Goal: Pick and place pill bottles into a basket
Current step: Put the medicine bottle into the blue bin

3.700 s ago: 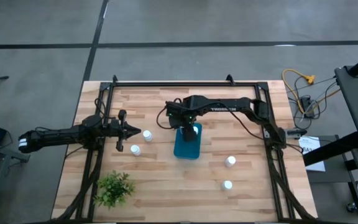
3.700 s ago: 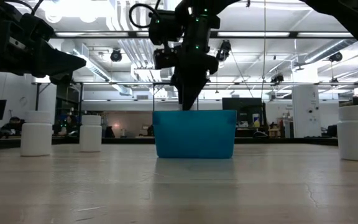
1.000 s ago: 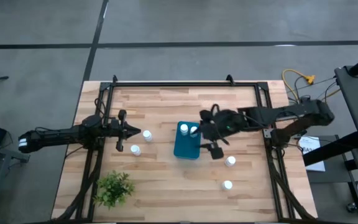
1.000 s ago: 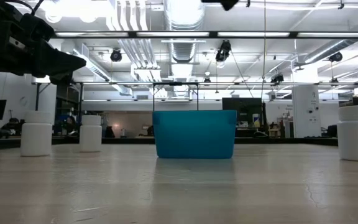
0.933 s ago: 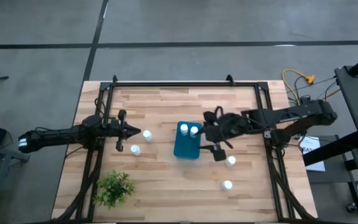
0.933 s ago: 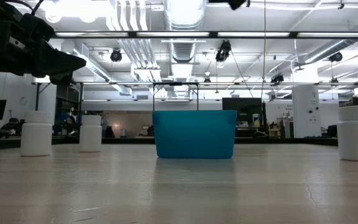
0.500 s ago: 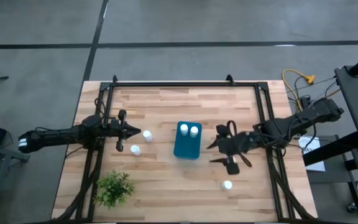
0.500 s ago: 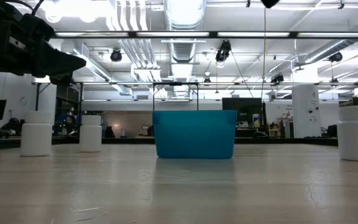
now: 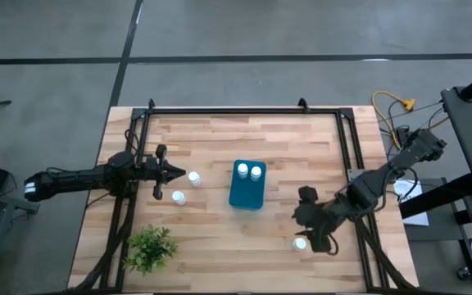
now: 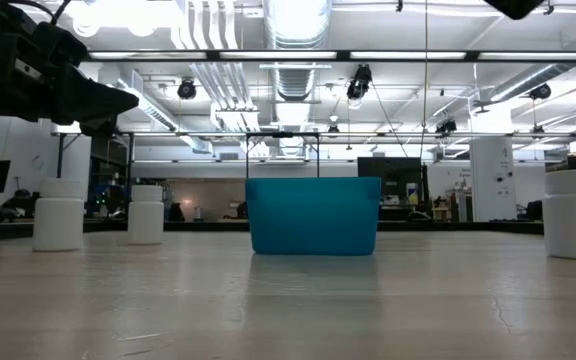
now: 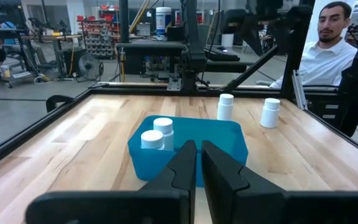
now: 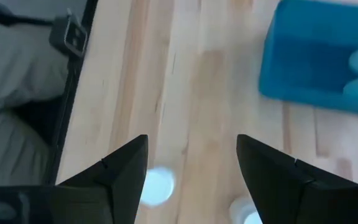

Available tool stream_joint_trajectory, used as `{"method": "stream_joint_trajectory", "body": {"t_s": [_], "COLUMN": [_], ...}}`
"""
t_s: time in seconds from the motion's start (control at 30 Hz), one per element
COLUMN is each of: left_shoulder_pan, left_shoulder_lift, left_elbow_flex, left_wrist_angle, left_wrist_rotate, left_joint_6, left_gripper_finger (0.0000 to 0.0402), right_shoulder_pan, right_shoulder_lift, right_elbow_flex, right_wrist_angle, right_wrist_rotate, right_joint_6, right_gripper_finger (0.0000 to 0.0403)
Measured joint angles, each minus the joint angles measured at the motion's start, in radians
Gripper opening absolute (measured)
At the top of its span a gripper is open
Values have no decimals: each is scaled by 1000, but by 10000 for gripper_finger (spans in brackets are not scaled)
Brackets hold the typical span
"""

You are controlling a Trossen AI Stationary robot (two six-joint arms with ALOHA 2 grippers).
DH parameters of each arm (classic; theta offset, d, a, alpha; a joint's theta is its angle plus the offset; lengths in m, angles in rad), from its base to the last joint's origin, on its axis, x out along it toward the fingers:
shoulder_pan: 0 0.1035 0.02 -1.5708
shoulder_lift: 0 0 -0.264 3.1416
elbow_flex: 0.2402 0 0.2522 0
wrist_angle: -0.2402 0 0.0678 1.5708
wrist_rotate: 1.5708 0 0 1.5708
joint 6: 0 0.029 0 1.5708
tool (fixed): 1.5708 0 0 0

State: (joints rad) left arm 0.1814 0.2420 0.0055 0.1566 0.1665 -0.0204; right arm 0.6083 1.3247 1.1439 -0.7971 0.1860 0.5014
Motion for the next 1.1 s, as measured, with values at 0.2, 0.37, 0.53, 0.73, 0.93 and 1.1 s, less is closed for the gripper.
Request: {"method": "stream_joint_trajectory", "body": {"t_s": [0.2,0.37,0.53,0.73,0.93,1.1], "left_shoulder_pan": [0,0,0,0,0,0], "left_shoulder_lift": [0,0,0,0,0,0], "left_elbow_flex": [0,0,0,0,0,0], "left_wrist_angle": [0,0,0,0,0,0], "left_wrist_rotate": [0,0,0,0,0,0], "left_joint_6": [0,0,0,-1,-1,-2], "left_gripper_finger": [8,8,8,8,8,8], "right_shoulder_pan": [57,82,96,99,99,98], "right_shoulder_lift": [109,233,345,403,398,396], "right_elbow_flex": [64,131,202,237,223,206], "right_wrist_angle": [-136,-229,-275,-273,-272,-270], "right_wrist_rotate": [-26,-86,-89,-89,-90,-120], "right_joint_6": [63,66,15,-37,-38,-40], "right_gripper_finger": [235,235,235,227,220,219]}}
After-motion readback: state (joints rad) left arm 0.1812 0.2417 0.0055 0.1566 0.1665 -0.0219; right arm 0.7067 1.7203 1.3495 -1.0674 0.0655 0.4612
